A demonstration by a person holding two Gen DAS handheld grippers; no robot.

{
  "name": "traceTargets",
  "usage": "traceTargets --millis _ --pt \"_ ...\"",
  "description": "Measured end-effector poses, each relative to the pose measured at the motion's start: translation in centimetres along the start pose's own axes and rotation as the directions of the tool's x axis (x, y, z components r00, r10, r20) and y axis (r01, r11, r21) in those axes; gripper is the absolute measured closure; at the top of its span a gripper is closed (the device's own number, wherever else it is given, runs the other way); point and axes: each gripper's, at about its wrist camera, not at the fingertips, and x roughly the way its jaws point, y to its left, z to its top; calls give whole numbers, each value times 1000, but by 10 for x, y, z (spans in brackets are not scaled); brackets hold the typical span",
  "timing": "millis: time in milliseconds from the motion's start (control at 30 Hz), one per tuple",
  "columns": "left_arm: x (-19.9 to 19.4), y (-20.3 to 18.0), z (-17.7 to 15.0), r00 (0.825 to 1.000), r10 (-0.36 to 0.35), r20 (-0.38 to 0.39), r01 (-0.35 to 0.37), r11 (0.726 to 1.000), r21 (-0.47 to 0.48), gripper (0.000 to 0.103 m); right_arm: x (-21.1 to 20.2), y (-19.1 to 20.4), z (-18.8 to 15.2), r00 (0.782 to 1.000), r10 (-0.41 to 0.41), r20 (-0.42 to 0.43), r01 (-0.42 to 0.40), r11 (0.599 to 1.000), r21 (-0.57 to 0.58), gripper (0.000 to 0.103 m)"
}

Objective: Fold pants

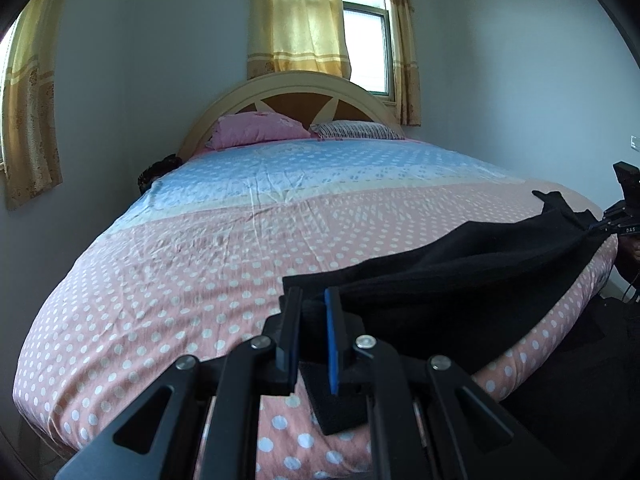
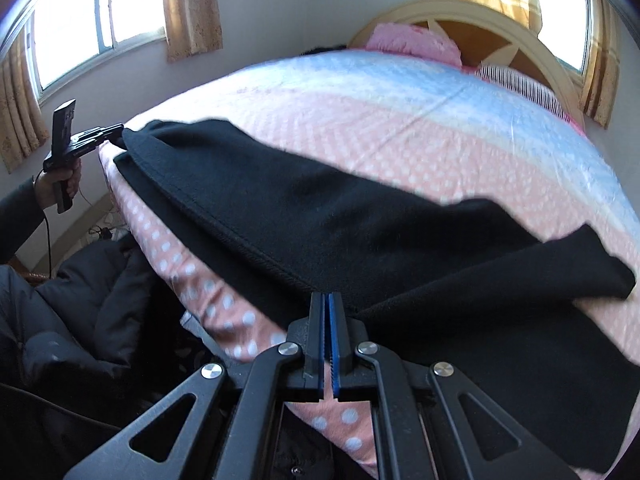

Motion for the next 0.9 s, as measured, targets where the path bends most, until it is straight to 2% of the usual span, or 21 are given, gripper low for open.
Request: traceTargets --millis 167,333,400,467,600,667,733,800,900 --pt "7 -5 -24 998 3 -69 -1 1000 23 90 11 2 -6 999 3 -35 -3 1000 -5 101" --pt "7 4 -29 997 21 -81 -21 1000 -5 66 11 4 -9 998 -1 -65 -1 999 -42 101" --pt "2 3 -32 994 39 -98 -35 999 36 60 8 3 -13 997 -23 -75 19 998 -53 101" --pt "-7 9 -37 991 62 -115 -56 997 54 59 3 2 -15 997 -32 -69 28 998 -56 101" --pt "-28 32 -44 983 138 -123 -139 990 -1 59 -9 7 -5 999 -49 -22 47 996 -76 100" --pt "-35 42 -40 981 165 -105 -171 984 -51 59 -10 16 8 1000 -29 -5 28 994 -109 100" --pt "-37 43 -27 978 197 -69 -202 976 -76 53 -6 33 25 1000 -1 10 3 986 -166 100" --pt "-32 37 -10 983 179 -31 -181 979 -98 51 5 49 41 999 34 14 -31 978 -206 100" --pt "-8 20 13 988 151 -29 -153 985 -85 47 32 74 63 996 87 2 -84 965 -250 100"
